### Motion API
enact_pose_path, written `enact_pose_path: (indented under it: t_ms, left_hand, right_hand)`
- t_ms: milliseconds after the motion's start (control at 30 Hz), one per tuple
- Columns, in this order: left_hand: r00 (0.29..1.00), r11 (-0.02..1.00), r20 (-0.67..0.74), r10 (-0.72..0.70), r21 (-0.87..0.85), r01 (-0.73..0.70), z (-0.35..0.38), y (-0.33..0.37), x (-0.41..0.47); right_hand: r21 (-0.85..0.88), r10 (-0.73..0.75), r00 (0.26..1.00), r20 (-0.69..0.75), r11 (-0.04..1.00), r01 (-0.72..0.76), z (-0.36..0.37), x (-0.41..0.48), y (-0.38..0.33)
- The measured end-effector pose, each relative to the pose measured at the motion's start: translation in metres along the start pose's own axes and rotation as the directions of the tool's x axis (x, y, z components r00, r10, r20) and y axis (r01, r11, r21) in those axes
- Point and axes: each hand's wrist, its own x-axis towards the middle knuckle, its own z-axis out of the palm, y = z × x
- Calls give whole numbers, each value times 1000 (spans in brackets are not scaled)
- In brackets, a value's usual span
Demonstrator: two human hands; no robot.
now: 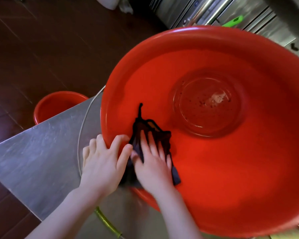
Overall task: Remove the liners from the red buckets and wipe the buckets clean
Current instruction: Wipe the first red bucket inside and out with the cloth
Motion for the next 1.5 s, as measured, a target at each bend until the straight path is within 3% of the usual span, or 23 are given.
enact_pose_path:
  t_ms: [67, 167, 267, 300, 367, 433, 500, 633, 700, 767, 833, 867, 933, 1033, 1133, 1267, 1367, 1500]
  left_hand:
    - [1000, 1000, 2, -16, 8, 16, -1, 0, 0]
    - [997, 998, 61, -45, -38, 47, -4, 5, -2]
    - [982, 966, 138, -130, -204, 157, -19, 11, -4]
    - [987, 971, 105, -122, -195, 141, -25, 12, -7]
    - [992, 997, -124, 14, -76, -23, -44, 14, -8]
    - [919, 980, -342, 197, 92, -176, -62, 13, 5]
    - [856, 949, -416, 306, 208, -238, -78, 10, 29]
    - [888, 919, -241, 392, 137, -369, -77, 8, 53]
    - [905, 926, -197, 377, 113, -360, -68, 7, 47]
    - [918, 935, -180, 353, 59, -349, -60, 6, 38]
    - [941, 954, -177, 289, -26, -298, -56, 4, 29]
    - [950, 961, -184, 252, -70, -268, -55, 3, 25]
    - [957, 961, -195, 216, -130, -244, -51, 5, 15]
    - [953, 956, -186, 239, -126, -265, -39, 9, -7]
    - [946, 953, -182, 269, -91, -288, -22, 3, -22]
    - [945, 942, -238, 226, -193, -274, -5, -12, -17]
    - [960, 922, -238, 149, -316, -222, 4, -21, -18]
    - [973, 883, -209, 98, -432, -182, 7, -25, -22]
  right_hand:
    - [35, 107, 994, -28, 994, -106, -6, 36, 10]
    - [144, 336, 940, 60, 929, -341, -15, 95, 24]
    - [174, 357, 929, 103, 913, -370, -17, 123, 33]
    - [162, 340, 935, 99, 922, -352, -16, 126, 35]
    - [126, 311, 946, 85, 939, -320, -13, 126, 37]
    - [107, 281, 956, 86, 951, -289, -14, 126, 40]
    - [84, 232, 969, 81, 968, -238, -16, 122, 45]
    - [47, 113, 992, 54, 992, -115, -16, 104, 51]
    - [23, 31, 995, 93, 999, -33, -20, 86, 46]
    - [-33, -145, 982, 120, 988, 150, -23, 54, 39]
    - [-113, -331, 941, 69, 935, 338, -25, 9, 32]
    - [-144, -356, 933, 46, 922, 359, -26, -9, 30]
    - [-161, -291, 955, 53, 942, 296, -28, -20, 30]
    - [-72, -39, 994, 100, 996, 46, -25, 13, 35]
    - [72, 183, 974, 130, 978, -193, -20, 65, 36]
    - [37, 310, 948, 69, 949, -313, -18, 102, 33]
    - [-26, 218, 974, 61, 976, -217, -14, 84, 24]
    - [52, -112, 993, -37, 992, 114, 10, 1, -19]
